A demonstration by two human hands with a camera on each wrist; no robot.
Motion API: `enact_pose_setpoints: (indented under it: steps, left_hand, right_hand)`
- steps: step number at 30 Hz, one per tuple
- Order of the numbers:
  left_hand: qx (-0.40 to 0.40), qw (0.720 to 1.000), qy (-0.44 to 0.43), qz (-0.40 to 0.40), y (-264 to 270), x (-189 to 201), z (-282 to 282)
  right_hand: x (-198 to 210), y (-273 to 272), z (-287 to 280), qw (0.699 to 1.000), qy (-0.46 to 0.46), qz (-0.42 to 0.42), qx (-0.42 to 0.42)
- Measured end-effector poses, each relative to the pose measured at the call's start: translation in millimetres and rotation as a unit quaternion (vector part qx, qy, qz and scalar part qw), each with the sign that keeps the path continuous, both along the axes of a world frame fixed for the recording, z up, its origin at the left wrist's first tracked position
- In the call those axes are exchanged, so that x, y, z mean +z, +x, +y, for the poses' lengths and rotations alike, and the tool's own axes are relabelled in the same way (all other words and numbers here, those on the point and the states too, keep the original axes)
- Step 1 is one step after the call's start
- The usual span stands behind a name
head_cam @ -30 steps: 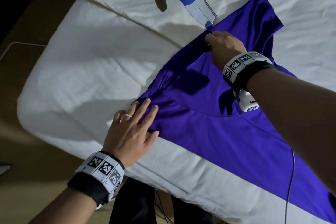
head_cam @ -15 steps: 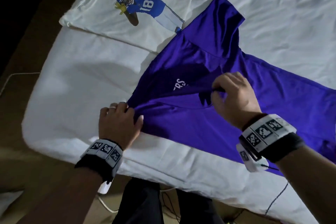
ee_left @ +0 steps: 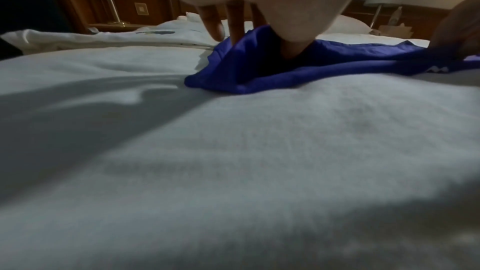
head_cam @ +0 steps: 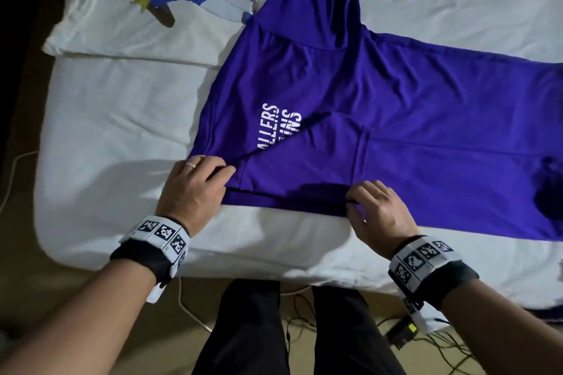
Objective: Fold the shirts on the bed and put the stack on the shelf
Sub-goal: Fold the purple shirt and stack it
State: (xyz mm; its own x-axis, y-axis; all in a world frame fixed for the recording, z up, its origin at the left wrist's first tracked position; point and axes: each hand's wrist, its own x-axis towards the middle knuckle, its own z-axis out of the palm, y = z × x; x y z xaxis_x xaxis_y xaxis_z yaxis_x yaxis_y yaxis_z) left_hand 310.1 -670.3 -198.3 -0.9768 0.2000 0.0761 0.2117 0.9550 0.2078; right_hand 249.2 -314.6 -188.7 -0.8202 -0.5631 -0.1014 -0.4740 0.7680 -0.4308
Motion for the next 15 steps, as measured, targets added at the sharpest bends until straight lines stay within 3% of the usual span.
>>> enact_pose_setpoints:
  steps: [8,15]
  left_hand:
    - [-0.088,0.996,-0.026,0.018,24.9,-8.5,-17.4]
    - [-0.050,0.996,-0.048,-0.052,34.0,-9.8,-19.7]
  right_hand:
    - [-6.3,8.1,17.2,0.997,-0.019,0.057,0.043]
    - [-4.6,8.2,21.5,0.994,-0.007,0.081,0.071]
